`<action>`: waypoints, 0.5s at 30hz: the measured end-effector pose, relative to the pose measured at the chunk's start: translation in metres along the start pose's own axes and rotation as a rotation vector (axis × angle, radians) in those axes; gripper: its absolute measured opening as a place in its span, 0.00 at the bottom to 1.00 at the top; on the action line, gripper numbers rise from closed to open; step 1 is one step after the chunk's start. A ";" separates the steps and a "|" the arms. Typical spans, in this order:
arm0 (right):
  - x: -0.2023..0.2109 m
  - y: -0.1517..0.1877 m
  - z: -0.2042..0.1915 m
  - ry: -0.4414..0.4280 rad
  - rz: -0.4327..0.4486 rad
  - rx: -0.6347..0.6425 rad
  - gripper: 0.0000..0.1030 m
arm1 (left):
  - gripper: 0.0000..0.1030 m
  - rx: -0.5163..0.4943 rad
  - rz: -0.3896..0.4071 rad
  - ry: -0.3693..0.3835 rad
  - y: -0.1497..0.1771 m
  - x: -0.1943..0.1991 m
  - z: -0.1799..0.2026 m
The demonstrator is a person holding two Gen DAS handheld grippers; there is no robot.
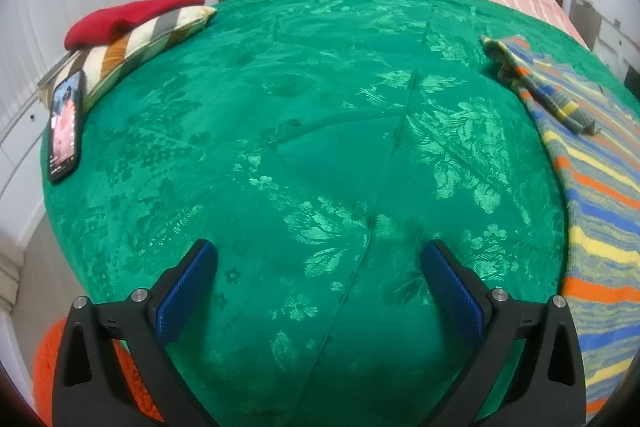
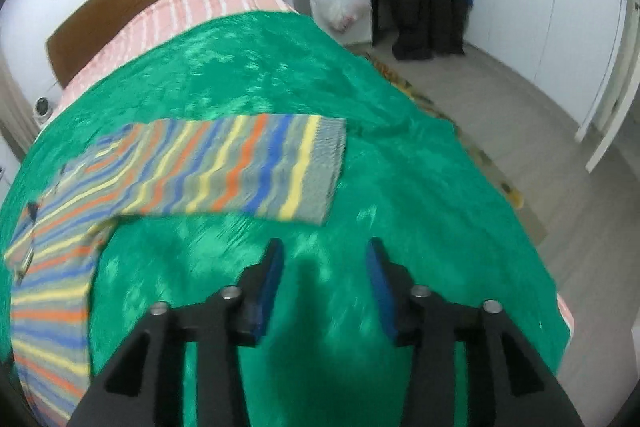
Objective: Fold small clothes
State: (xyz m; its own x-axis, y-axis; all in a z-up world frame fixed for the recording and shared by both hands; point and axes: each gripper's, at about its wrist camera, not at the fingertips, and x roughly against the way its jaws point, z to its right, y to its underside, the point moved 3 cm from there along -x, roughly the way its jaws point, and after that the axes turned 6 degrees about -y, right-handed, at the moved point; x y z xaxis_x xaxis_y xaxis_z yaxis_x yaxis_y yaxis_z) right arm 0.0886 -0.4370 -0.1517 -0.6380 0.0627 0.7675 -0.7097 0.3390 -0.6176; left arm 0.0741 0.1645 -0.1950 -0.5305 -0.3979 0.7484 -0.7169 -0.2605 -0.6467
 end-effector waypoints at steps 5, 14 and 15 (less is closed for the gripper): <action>0.029 0.037 -0.040 -0.058 0.055 0.086 0.52 | 1.00 0.003 -0.001 0.013 0.001 0.000 -0.001; 0.016 0.086 -0.087 -0.097 0.070 0.173 0.60 | 1.00 -0.001 0.004 0.010 0.002 0.000 0.000; 0.012 0.089 -0.086 -0.094 0.060 0.170 0.60 | 1.00 -0.004 0.006 0.008 0.003 0.001 0.001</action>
State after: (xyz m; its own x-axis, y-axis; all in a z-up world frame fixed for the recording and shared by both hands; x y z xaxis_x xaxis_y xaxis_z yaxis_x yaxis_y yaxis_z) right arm 0.0433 -0.3249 -0.1830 -0.7001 -0.0127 0.7139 -0.7048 0.1732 -0.6880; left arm 0.0721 0.1630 -0.1963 -0.5382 -0.3926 0.7458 -0.7158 -0.2543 -0.6504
